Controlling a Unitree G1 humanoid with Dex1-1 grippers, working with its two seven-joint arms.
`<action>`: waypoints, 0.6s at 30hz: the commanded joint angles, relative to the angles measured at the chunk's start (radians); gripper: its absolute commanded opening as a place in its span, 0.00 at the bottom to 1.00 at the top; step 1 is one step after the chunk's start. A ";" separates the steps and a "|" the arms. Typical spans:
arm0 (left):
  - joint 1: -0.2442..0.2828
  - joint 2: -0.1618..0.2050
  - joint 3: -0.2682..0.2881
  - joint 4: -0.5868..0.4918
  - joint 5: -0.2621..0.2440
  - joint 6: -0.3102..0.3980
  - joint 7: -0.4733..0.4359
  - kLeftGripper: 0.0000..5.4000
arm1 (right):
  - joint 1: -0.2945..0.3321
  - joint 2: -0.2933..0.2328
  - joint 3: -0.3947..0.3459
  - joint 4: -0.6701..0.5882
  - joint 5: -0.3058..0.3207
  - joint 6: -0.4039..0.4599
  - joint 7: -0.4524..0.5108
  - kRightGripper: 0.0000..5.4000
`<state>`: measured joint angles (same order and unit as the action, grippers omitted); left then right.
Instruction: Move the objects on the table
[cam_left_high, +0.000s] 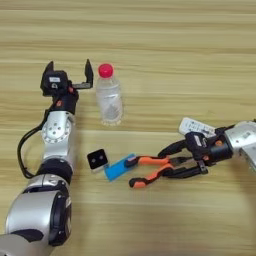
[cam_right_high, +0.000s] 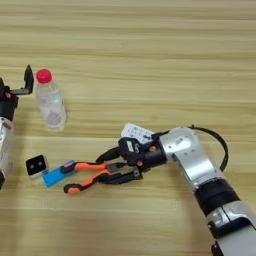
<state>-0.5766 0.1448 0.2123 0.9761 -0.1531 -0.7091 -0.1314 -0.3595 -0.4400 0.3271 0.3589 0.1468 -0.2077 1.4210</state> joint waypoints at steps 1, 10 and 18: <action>-0.019 0.003 -0.004 0.016 0.016 0.001 0.004 1.00 | 0.022 -0.037 -0.052 -0.010 0.022 -0.015 -0.034 0.43; -0.030 0.005 -0.003 0.035 0.017 -0.002 0.005 1.00 | 0.098 -0.097 -0.137 -0.050 0.049 -0.039 -0.094 0.43; -0.034 0.011 0.000 0.045 0.015 -0.005 0.002 1.00 | 0.134 -0.142 -0.169 -0.066 0.040 -0.059 -0.128 0.43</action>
<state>-0.5912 0.1461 0.2121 1.0135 -0.1530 -0.7092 -0.1308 -0.2348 -0.5566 0.1773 0.3174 0.1827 -0.2516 1.3014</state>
